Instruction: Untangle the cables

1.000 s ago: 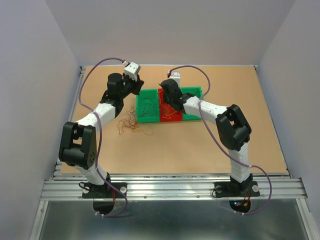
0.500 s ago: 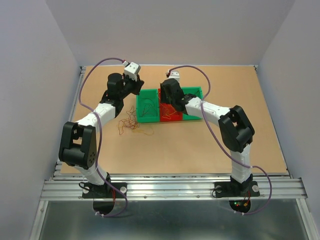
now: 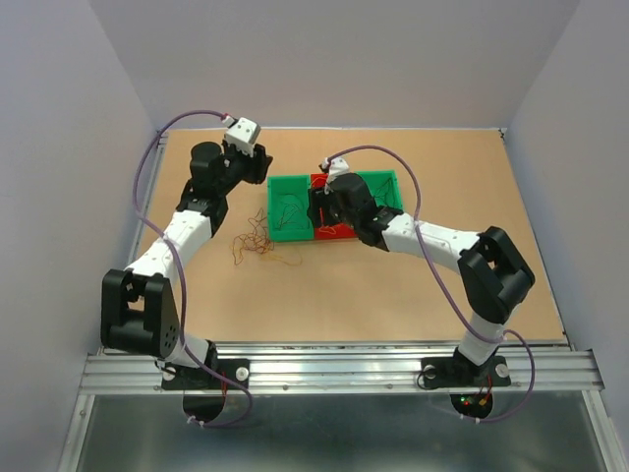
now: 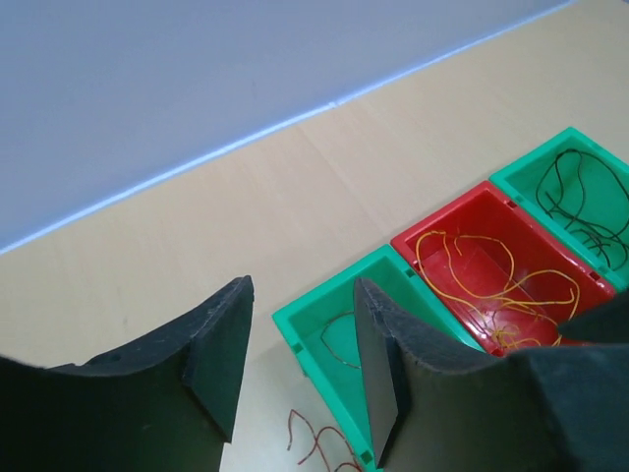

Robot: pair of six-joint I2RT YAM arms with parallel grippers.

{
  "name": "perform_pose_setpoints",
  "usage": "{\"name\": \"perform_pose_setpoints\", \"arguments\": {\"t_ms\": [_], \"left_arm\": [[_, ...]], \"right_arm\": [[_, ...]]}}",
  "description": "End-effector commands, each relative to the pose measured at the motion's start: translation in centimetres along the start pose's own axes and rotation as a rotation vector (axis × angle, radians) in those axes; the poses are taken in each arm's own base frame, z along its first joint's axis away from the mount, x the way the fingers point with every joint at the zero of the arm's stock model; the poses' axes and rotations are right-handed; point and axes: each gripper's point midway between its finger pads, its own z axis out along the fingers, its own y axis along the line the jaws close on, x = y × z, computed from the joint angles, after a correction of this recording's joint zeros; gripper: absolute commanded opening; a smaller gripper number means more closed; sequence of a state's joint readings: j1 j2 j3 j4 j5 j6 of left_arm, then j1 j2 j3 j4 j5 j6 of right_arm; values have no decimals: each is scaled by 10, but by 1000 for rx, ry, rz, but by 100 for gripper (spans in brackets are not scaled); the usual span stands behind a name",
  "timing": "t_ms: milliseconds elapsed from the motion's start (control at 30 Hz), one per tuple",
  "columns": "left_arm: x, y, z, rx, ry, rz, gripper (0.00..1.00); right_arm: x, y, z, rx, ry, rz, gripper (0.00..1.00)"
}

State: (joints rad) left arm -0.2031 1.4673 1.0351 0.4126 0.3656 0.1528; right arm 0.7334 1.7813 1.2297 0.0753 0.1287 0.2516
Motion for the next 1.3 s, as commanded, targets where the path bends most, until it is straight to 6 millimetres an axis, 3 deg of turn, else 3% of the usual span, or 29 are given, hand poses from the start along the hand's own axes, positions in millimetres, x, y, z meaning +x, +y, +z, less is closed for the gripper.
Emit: {"name": "perform_pose_setpoints", "arguments": {"t_ms": [0,133,233,400,633,767,1033,1200,1267], "left_arm": [[-15,14,-27,-39,-31,28,59],[-5,30,-43,-61,-18,16,62],[7,41,-54,-77,-6,3,66],[26,47,-60,-78,19,-10,69],[37,38,-54,-16,36,-34,69],[40,35,-52,4,42,-36,69],[38,31,-53,27,32,-24,69],[40,31,-51,35,36,-27,69],[41,31,-51,37,39,-25,69]], "right_arm": [[19,68,-21,-311,-5,-205,67],[61,96,-17,-411,59,-368,78],[77,107,-7,-429,79,-458,83],[76,119,9,-445,72,-482,85],[82,133,21,-471,62,-563,91],[87,129,15,-441,60,-624,91],[76,112,13,-325,14,-729,89],[63,117,14,-319,-83,-753,89],[67,122,18,-349,-82,-763,87]]}}
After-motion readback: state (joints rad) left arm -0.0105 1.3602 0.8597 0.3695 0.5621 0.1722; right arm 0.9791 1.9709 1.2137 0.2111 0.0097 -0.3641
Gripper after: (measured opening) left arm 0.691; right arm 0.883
